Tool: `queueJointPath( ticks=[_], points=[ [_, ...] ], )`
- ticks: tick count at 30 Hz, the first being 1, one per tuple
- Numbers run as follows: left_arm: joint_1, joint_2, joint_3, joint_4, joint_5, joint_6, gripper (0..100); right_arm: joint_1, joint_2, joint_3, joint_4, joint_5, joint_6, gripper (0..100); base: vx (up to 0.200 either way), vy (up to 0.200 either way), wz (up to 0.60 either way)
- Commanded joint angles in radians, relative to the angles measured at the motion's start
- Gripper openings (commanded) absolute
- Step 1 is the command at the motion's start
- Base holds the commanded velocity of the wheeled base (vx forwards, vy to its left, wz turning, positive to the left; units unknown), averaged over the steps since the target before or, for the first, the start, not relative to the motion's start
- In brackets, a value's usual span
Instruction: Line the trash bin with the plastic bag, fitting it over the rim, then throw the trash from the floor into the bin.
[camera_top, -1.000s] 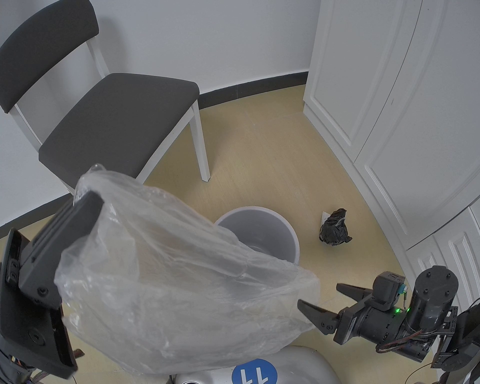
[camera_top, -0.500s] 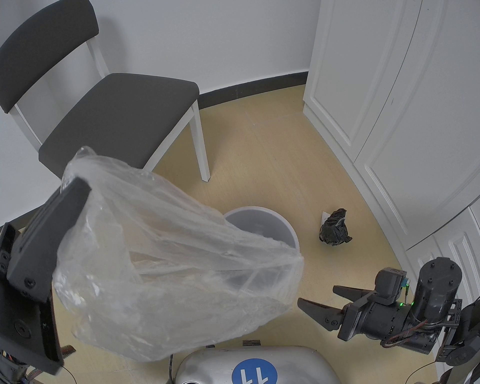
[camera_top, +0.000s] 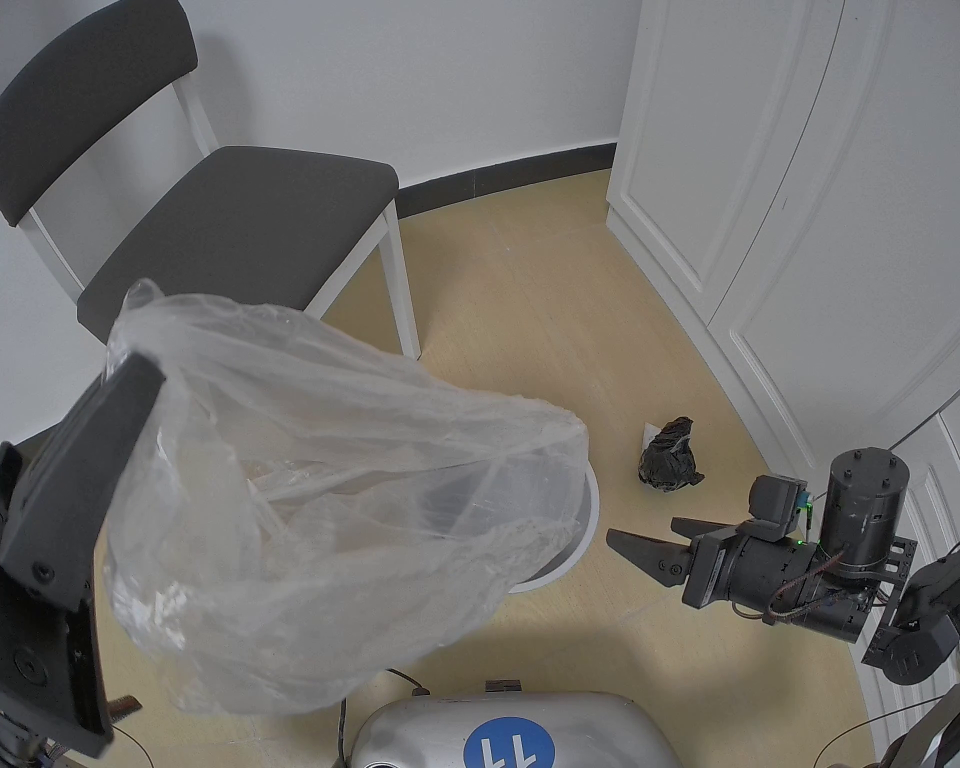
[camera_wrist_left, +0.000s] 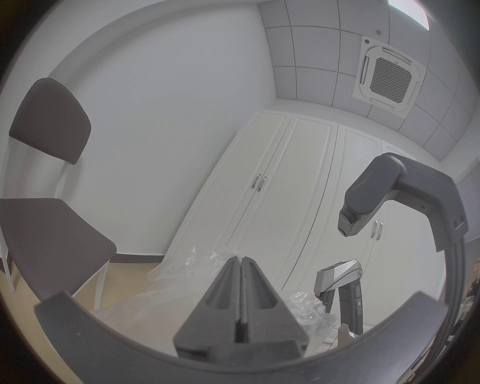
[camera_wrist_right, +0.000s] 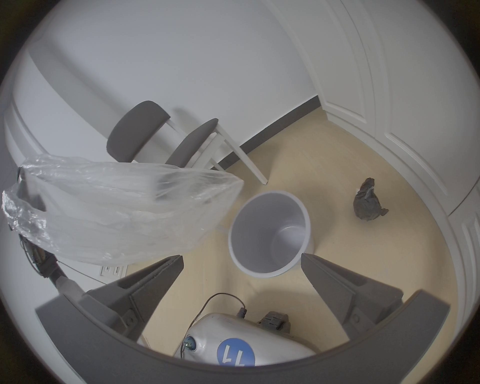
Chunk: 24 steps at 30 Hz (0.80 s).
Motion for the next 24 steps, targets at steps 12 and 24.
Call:
queueJointPath(
  ticks=[12,24],
  points=[
    [0.001,-0.002,0.003,0.000,0.000,-0.001,0,-0.023,0.142,0.011,-0.317,-0.011,0.040,100,0.000,0.000,0.00],
    [-0.009,0.005,0.004,0.000,-0.001,-0.003,0,-0.023,0.235,0.003,-0.354,-0.008,0.044,100,0.000,0.000,0.00]
  ],
)
